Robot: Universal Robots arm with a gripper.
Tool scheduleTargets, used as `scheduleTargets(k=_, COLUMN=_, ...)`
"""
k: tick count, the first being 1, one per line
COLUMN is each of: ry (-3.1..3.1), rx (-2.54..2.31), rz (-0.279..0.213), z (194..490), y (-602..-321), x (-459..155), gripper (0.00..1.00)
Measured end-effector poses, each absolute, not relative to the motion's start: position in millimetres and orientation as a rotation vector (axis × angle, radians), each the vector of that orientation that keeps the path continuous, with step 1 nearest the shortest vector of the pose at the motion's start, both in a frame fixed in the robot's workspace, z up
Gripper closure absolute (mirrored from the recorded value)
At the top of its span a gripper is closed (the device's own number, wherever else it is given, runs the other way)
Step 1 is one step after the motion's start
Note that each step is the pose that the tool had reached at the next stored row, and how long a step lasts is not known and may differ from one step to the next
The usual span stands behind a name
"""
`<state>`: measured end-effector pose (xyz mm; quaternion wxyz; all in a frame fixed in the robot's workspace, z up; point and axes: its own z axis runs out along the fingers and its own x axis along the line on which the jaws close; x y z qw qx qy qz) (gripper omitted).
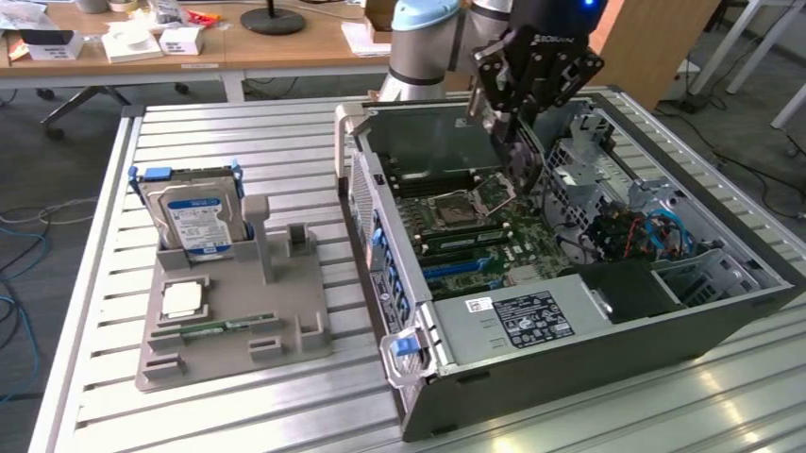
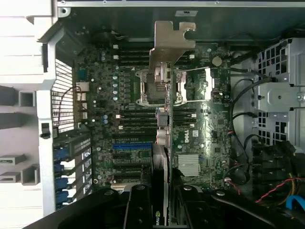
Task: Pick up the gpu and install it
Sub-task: 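Pick up the gpu and move the gpu toward the slot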
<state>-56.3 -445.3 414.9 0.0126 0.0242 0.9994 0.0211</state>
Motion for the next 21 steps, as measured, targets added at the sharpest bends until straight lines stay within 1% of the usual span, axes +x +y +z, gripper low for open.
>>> scheduleTargets(k=16, ry=3.115, rx=0.075, rz=0.066, z=414.8, y=-445.3, x=15.6, gripper=0.74)
scheduleTargets(k=21, ry=3.115, rx=0.075, rz=0.066, z=414.6, y=-445.3, x=29.7, gripper=0.74)
